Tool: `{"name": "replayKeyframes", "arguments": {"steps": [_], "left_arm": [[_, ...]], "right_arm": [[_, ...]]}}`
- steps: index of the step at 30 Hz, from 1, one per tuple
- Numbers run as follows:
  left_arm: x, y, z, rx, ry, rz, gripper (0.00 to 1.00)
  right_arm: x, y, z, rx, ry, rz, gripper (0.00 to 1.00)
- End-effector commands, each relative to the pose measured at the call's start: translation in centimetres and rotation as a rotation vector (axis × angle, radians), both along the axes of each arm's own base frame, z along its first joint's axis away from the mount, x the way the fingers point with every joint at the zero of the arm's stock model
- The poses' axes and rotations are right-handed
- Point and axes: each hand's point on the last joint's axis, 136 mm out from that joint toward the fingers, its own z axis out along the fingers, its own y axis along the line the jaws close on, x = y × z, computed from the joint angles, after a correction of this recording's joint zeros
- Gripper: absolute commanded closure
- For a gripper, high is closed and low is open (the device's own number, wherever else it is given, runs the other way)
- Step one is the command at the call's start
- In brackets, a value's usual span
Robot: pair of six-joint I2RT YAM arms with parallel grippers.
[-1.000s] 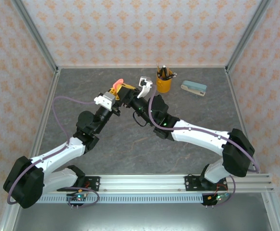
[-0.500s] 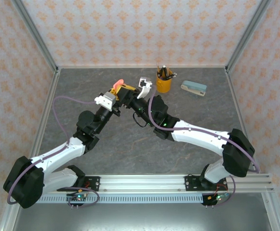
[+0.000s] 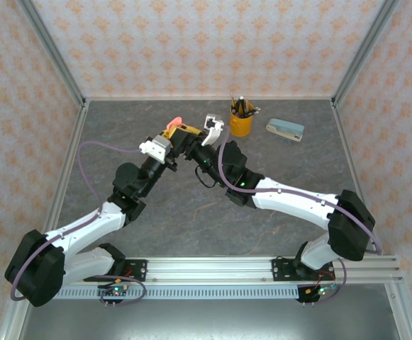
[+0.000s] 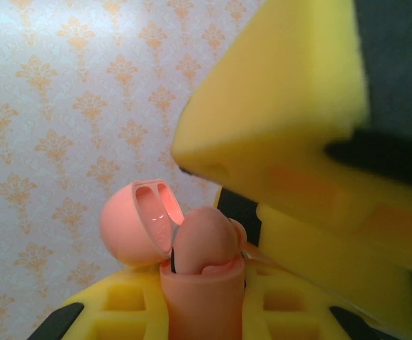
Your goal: Insert wireless bluetooth earbuds into charging case
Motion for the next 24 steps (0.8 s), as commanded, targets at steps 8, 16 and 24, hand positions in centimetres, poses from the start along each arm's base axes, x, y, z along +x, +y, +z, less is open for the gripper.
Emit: {"name": "replayKeyframes", "arguments": {"steps": [8, 16, 24], "left_arm": [[-1.8, 0.8, 4.5, -0.094, -0.135, -0.013, 1.0], [-2.2, 1.1, 4.3, -0.088, -0.135, -0.007, 1.0], [-2.5, 1.1, 4.1, -0.082, -0.131, -0.016, 1.0]], "right_arm": [[-0.4, -1.6, 0.4, -0.097, 0.019, -0.054, 0.31], [-1.6, -5.8, 3.4, -0.081, -0.012, -0.109, 0.24], [-1.8, -11.2, 2.3, -0.13, 0.068, -0.212, 0.22]]}}
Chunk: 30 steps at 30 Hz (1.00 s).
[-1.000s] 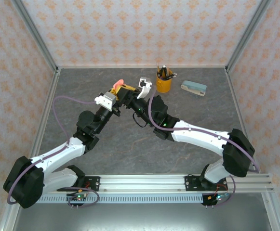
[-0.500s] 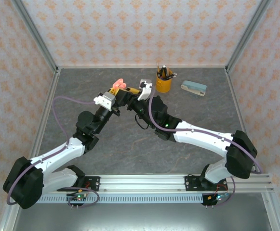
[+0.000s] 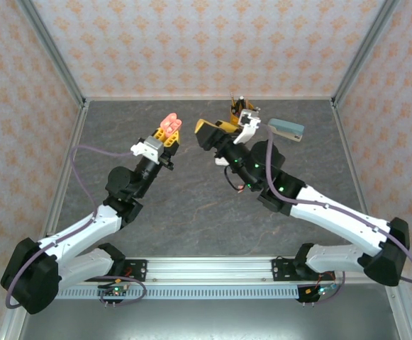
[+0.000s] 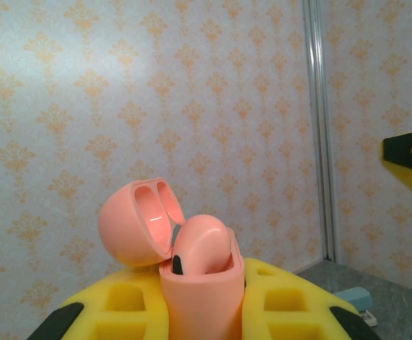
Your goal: Insert wireless bluetooth earbuds into charging case
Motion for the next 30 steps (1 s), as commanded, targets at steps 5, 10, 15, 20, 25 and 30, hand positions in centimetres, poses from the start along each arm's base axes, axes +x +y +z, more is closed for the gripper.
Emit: {"name": "replayKeyframes", "arguments": {"steps": [5, 10, 15, 20, 25, 30], "left_arm": [[-1.1, -0.1, 0.3, -0.028, -0.025, -0.04, 1.0], [-1.4, 0.2, -0.1, -0.028, -0.014, -0.036, 1.0], [-1.7, 0.3, 0.0, -0.027, -0.016, -0.036, 1.0], [-1.6, 0.4, -0.7, -0.008, 0.01, -0.031, 1.0], [-1.5, 0.4, -0.8, -0.007, 0.013, -0.029, 1.0], [-1.4, 0.3, -1.0, -0.01, 0.015, -0.031, 1.0]], "right_arm": [[1.8, -5.4, -6.8, -0.184, 0.244, -0.19, 0.22], [2.3, -8.6, -14.8, -0.44, 0.494, -0.31, 0.22], [2.3, -10.2, -23.6, -0.673, 0.739, -0.342, 0.24], [2.3, -12.2, -30.0, -0.826, 0.926, -0.4, 0.27], [2.4, -13.0, -33.3, -0.88, 1.03, -0.453, 0.29], [2.6, -12.2, -35.1, -0.913, 1.098, -0.445, 0.3]]}}
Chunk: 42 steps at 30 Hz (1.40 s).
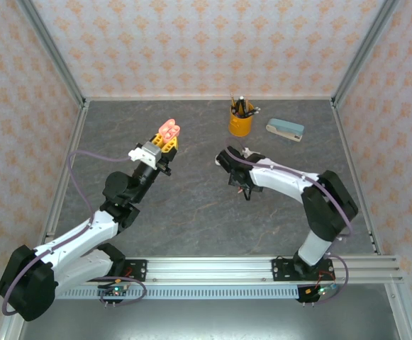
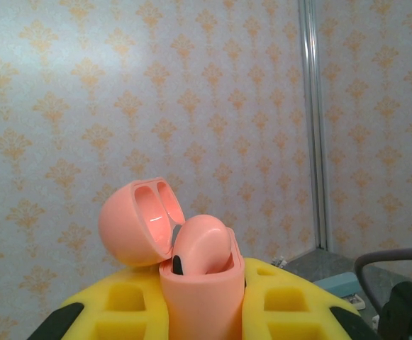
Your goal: Insert wireless bluetooth earbuds into charging case
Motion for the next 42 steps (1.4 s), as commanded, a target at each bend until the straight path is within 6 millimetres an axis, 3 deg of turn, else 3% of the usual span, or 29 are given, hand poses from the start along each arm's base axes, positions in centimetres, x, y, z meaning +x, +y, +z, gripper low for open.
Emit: {"name": "replayKeyframes", "arguments": {"steps": [1, 10, 21, 42], "left_arm": [[-0.4, -0.1, 0.2, -0.02, -0.01, -0.018, 1.0], [-0.3, -0.1, -0.1, -0.012, -0.01, -0.014, 1.0], [-0.3, -0.1, -0.1, -0.014, -0.011, -0.01, 1.0], [-0.1, -0.1, -0.2, -0.009, -0.01, -0.008, 1.0]], "right_arm": [[0.1, 0.2, -0.1, -0.012, 0.036, -0.03, 0.31], [0.5, 1.7, -1.9, 0.042, 0.175, 0.006, 0.37], [0.9, 1.8, -2.8, 0.022, 0.271, 0.011, 0.4], [-0.4, 0.7, -4.9, 0.03, 0.322, -0.012, 0.52]]}}
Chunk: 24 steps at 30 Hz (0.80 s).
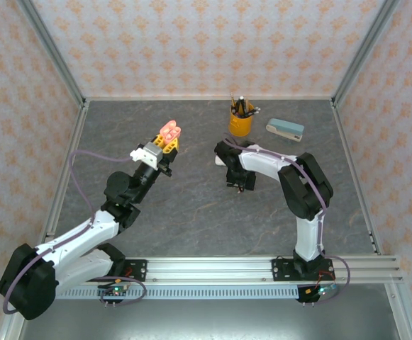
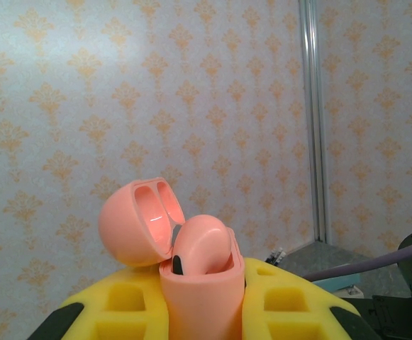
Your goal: Insert wireless bluetooth earbuds into charging case
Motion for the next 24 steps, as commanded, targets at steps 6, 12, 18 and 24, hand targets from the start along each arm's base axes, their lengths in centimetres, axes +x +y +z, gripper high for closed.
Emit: {"name": "replayKeyframes", "arguments": {"steps": [6, 12, 18, 24], "left_arm": [[-0.3, -0.1, 0.5, -0.019, -0.022, -0.011, 1.0], [-0.3, -0.1, 0.6, -0.022, -0.021, -0.013, 1.0], [-0.3, -0.1, 0.8, -0.023, -0.029, -0.011, 1.0], [-0.3, -0.1, 0.8, -0.023, -0.027, -0.01, 1.0]], "right_arm": [[-0.7, -0.7, -0.8, -0.02, 0.021, 0.0, 0.55], [-0.7, -0.9, -1.0, -0.022, 0.019, 0.002, 0.56], [-0.5, -1.5, -1.4, 0.008, 0.026, 0.002, 0.62], [-0.6, -2.3, -1.6, 0.009, 0.035, -0.004, 0.65]]}}
